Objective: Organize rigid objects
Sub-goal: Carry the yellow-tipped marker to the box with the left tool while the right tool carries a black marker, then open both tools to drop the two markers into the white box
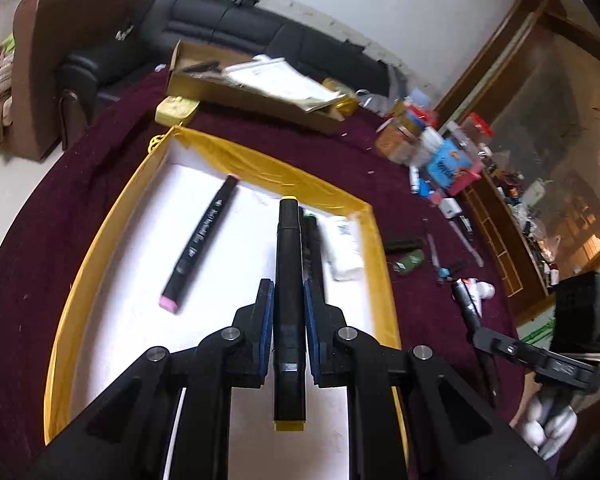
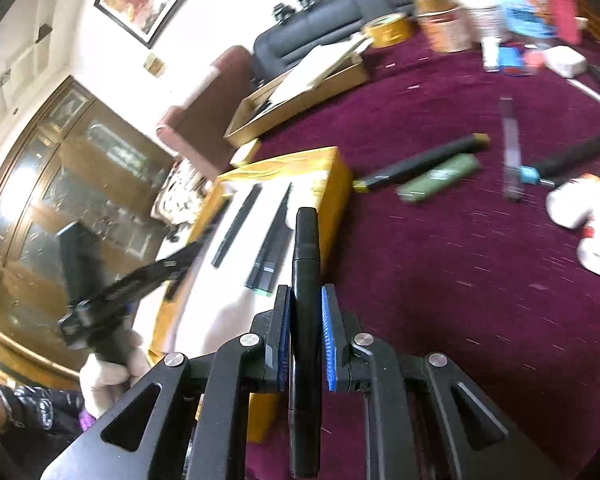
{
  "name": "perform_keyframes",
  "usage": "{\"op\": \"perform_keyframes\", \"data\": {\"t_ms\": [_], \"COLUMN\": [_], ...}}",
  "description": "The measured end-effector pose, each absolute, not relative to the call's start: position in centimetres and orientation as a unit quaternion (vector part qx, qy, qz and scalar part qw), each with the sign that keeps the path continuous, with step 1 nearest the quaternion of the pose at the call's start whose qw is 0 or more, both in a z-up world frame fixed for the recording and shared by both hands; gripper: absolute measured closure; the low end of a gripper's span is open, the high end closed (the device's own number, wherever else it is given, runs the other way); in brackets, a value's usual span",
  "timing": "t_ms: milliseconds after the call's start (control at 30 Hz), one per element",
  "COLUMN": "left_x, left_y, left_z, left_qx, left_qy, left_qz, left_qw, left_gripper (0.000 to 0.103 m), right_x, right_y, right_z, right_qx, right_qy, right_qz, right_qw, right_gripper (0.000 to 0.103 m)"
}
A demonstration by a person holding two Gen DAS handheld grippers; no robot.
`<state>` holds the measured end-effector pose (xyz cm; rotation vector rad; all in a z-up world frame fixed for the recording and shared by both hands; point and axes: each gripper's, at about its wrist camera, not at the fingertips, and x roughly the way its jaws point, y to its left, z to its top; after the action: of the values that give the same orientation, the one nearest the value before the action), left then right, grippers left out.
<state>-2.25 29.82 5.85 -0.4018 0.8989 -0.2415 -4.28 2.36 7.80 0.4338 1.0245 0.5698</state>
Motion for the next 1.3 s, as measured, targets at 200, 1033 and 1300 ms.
{"op": "perform_keyframes", "data": {"t_ms": [200,1033,1300], "left_x": [0.9,-1.8,-3.4], "left_y": [30.6,35.2,30.8], "left_z": [3.4,4.3,7.3], "left_qx": [-0.21,-0.317,-0.288], "left_qy": [0.461,0.419,0.407], "left_qz": [-0.101,-0.082,-0.128], "left_qw": [0.856,0.847,0.857], "left_gripper": [0.091,0.054,0.043], "right_x": [-0.1,6.2,2.5], "right_y": [9.3,14.5,5.6], "right_z": [6.4,2.4,6.6], "right_qx": [0.222,0.235,0.221], "right_qy": [0.51,0.55,0.463], "right_qz": [0.289,0.237,0.245], "right_qw": [0.779,0.765,0.823], "right_gripper": [0.09,0.084,0.068]}}
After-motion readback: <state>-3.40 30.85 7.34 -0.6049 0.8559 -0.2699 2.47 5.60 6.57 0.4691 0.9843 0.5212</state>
